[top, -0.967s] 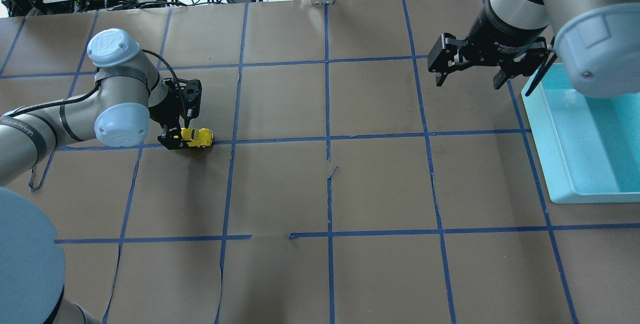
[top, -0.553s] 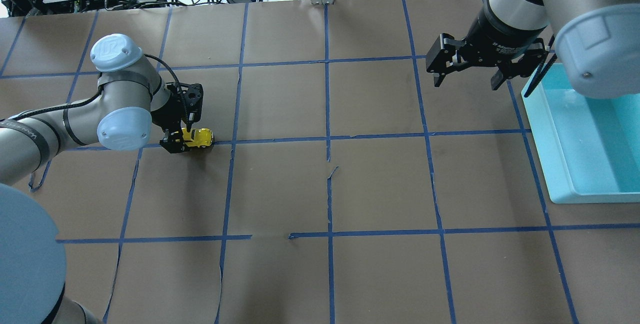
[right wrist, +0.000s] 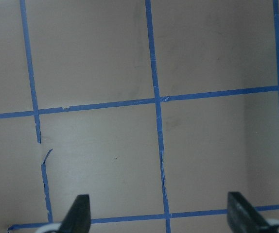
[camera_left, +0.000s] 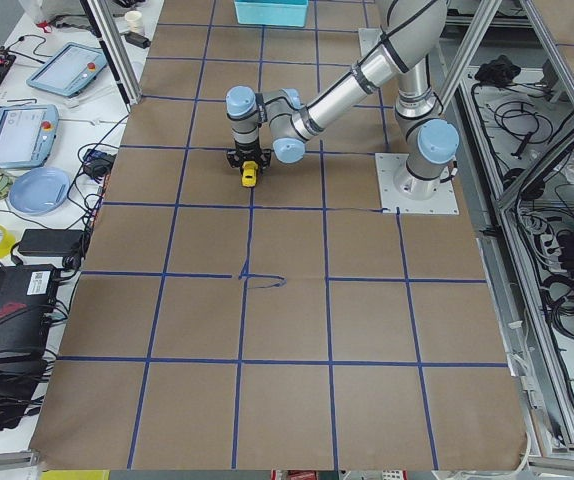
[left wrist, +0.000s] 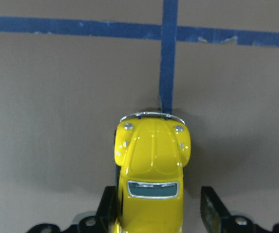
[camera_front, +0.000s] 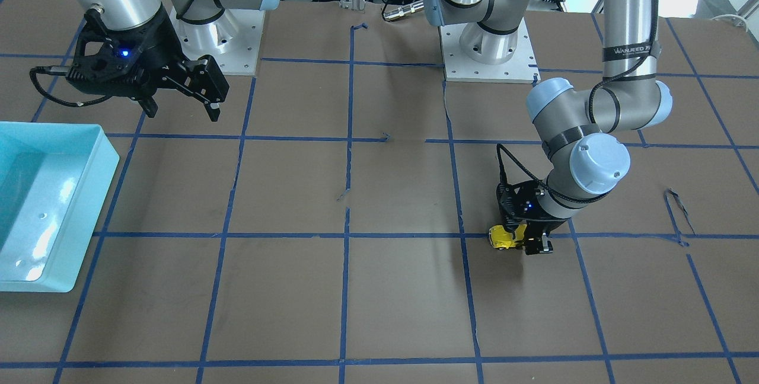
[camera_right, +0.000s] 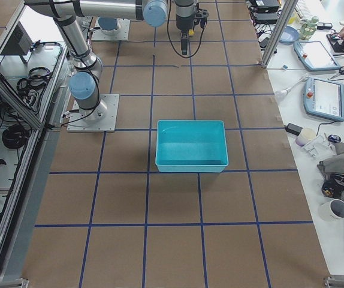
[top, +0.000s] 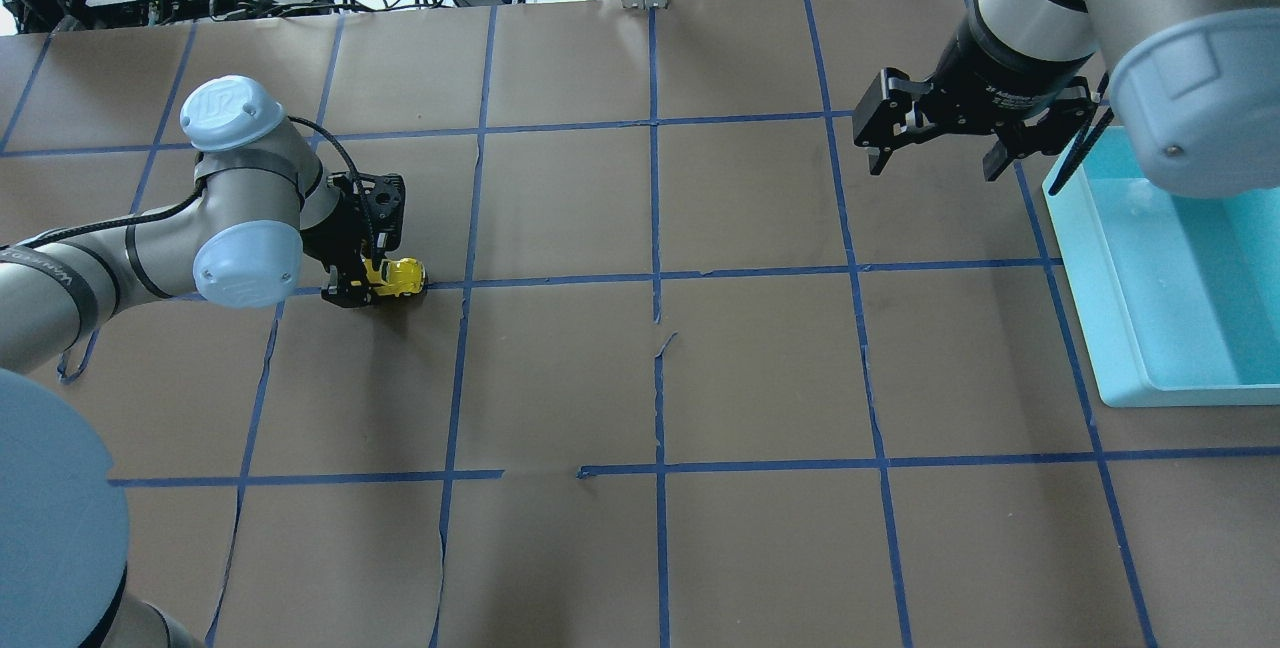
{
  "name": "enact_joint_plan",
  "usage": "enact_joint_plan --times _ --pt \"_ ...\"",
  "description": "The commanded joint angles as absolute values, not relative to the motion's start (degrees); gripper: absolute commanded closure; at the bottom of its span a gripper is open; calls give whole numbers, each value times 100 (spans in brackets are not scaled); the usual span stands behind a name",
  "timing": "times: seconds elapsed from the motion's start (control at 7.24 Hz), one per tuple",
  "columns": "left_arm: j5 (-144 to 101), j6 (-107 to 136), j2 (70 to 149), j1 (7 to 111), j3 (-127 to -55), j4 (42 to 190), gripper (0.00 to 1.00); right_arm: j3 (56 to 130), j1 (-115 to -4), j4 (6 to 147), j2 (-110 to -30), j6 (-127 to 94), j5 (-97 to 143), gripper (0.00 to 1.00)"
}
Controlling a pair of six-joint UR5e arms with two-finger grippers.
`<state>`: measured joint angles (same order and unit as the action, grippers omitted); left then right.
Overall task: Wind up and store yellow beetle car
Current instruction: 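Drag the car backward along the table with the left gripper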
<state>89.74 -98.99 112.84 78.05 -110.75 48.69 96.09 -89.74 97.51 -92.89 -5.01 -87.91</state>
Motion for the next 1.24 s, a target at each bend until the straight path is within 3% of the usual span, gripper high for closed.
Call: enact_joint_plan --times 0.0,1.11 --pt "8965 -9949 11294 7665 -11083 4869 73 9615 -8974 9756 -9281 -501 -8763 0" --pt "8974 -11179 11303 6787 -11074 4860 73 9615 -8974 9747 -9281 -492 -8807 0"
